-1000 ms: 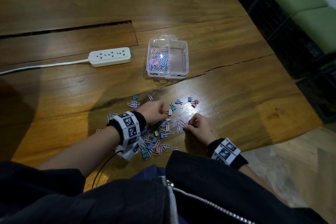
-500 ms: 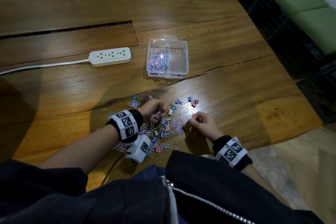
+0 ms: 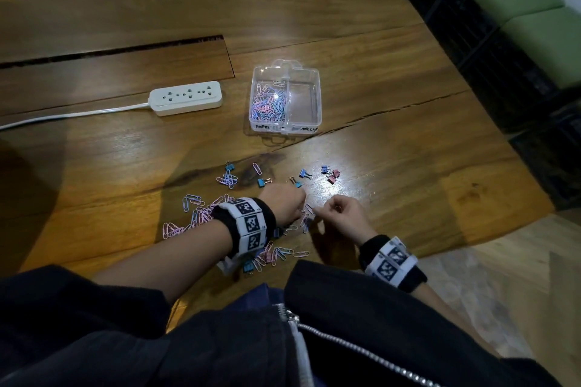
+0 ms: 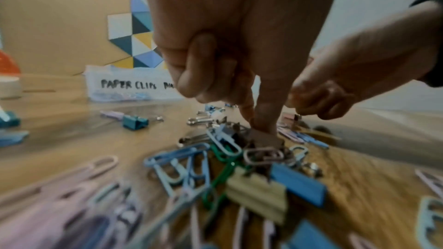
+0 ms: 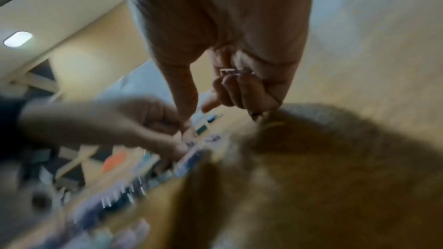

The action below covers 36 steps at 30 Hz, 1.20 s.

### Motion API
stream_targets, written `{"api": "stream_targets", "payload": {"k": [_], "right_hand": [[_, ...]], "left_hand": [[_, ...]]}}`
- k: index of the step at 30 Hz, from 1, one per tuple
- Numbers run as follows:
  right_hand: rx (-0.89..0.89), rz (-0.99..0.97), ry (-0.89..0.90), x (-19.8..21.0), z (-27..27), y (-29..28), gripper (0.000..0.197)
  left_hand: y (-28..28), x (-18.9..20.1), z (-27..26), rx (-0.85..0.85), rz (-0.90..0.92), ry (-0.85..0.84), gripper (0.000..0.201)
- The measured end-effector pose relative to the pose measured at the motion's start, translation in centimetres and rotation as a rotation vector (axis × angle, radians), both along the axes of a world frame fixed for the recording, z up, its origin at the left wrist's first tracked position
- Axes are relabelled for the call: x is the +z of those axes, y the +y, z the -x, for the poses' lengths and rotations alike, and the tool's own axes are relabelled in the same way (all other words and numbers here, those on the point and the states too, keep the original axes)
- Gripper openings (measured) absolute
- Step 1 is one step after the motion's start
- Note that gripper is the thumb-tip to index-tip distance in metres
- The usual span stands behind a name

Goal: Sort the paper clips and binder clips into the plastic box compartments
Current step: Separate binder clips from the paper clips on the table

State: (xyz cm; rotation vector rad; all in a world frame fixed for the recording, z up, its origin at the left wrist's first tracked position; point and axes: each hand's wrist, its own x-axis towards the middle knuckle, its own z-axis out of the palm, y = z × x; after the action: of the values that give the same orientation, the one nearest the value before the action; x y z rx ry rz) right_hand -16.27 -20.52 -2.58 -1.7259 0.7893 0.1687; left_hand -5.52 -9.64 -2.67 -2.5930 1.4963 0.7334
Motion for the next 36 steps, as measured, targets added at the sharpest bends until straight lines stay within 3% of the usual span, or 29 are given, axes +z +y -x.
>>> {"api": "stream_targets", "payload": {"k": [3, 6, 8, 13, 15, 17, 20, 22, 24, 26, 29, 33, 36], "right_hand": [[0.279, 0.375, 0.087, -0.8, -0.2, 0.8, 0.028], [0.377, 0.488, 0.091, -1.4, -0.6, 1.1, 0.032], [0.391, 0.508, 0.066, -1.4, -0.9, 1.3, 0.019], [0.435, 0.465, 0.157, -1.2, -1.7, 1.3, 0.016], [0.467, 0.46, 0.174, -1.1, -2.0, 1.3, 0.019], [0.497, 0.462, 0.165, -1.0, -2.0, 1.2, 0.02], [0.464, 0.444, 0.082, -0.7, -1.8, 0.8, 0.017], [0.308, 0.297, 0.033, -0.5, -1.6, 0.2, 0.02], [0.133, 0.089, -0.007, -0.4, -1.4, -0.5, 0.022], [0.014, -0.138, -0.05, 0.0, -1.3, -1.2, 0.017], [-0.113, -0.414, -0.065, 0.7, -1.3, -2.0, 0.022], [-0.126, -0.419, 0.0, 0.8, -1.4, -1.8, 0.025], [0.006, -0.167, 0.042, 0.3, -1.3, -0.9, 0.03]], "left_hand": [[-0.1, -0.1, 0.3, -0.061, -0.062, -0.05, 0.028], [0.2, 0.1, -0.1, -0.029, -0.036, 0.03, 0.028], [0.4, 0.1, -0.8, 0.102, 0.045, 0.271, 0.02], [2.0, 0.7, -3.0, 0.793, 0.442, 1.315, 0.031], [2.5, 1.1, -3.2, 0.875, 0.521, 1.518, 0.028], [2.9, 1.2, -3.3, 0.878, 0.55, 1.554, 0.027], [2.9, 0.8, -3.2, 0.877, 0.52, 1.445, 0.029], [2.5, 0.8, -3.0, 0.842, 0.441, 1.302, 0.029], [2.2, 0.9, -2.8, 0.624, 0.341, 0.976, 0.022], [2.1, 0.9, -2.7, 0.29, 0.19, 0.625, 0.007], [2.2, 0.7, -2.5, 0.008, 0.047, 0.286, 0.025], [1.9, 0.4, -2.5, -0.11, 0.032, 0.133, 0.023], [1.5, 0.3, -2.4, -0.031, 0.05, 0.2, 0.018]]}}
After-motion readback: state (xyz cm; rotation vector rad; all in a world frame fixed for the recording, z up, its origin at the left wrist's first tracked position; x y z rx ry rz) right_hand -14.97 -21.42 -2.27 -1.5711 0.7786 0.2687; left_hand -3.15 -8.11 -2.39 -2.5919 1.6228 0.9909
